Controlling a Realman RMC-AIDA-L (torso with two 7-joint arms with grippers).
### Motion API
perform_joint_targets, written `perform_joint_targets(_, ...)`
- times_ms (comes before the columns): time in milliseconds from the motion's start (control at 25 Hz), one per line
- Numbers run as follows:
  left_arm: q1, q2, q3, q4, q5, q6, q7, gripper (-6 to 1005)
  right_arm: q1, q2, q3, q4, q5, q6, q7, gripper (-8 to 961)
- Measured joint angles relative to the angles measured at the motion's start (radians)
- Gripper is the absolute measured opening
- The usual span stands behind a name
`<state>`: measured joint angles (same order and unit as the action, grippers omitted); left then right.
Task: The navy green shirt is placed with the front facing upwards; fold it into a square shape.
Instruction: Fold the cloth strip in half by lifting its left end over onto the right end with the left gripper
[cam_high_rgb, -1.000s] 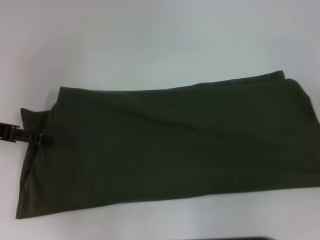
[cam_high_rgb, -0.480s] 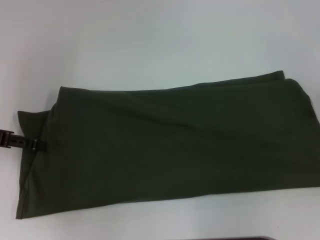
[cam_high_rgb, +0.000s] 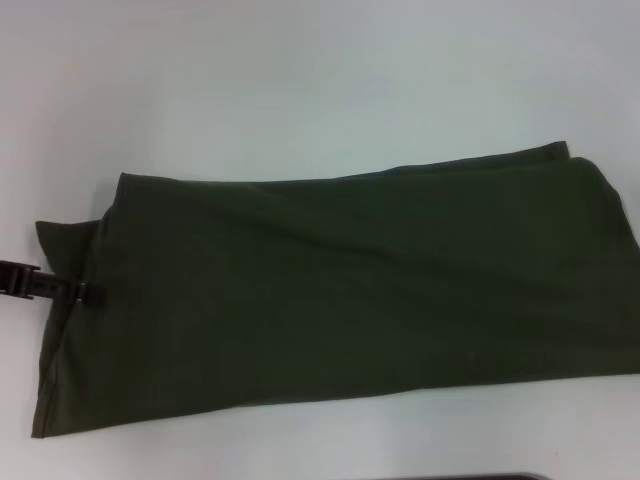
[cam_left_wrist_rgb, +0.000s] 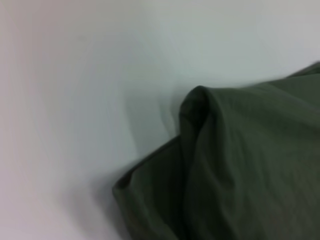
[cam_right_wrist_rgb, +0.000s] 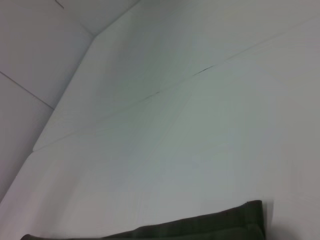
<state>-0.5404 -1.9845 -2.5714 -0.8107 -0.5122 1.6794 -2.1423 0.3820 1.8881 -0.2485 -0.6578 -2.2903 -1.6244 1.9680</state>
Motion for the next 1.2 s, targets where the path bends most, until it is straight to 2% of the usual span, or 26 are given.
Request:
perform_joint_targets(360, -0.015, -0.021, 0.0, -0.004, 0.0, 0.0, 0.009, 905, 0.0, 0.0, 0.0, 0.0, 0.0, -0.003, 0.0, 895)
perform_joint_targets(1200, -0.024, -0.027, 0.004, -0.006, -0.008, 0.003, 0.01, 900, -0.001, 0.0, 0.0, 0.0, 0.0, -0.001, 0.0, 895)
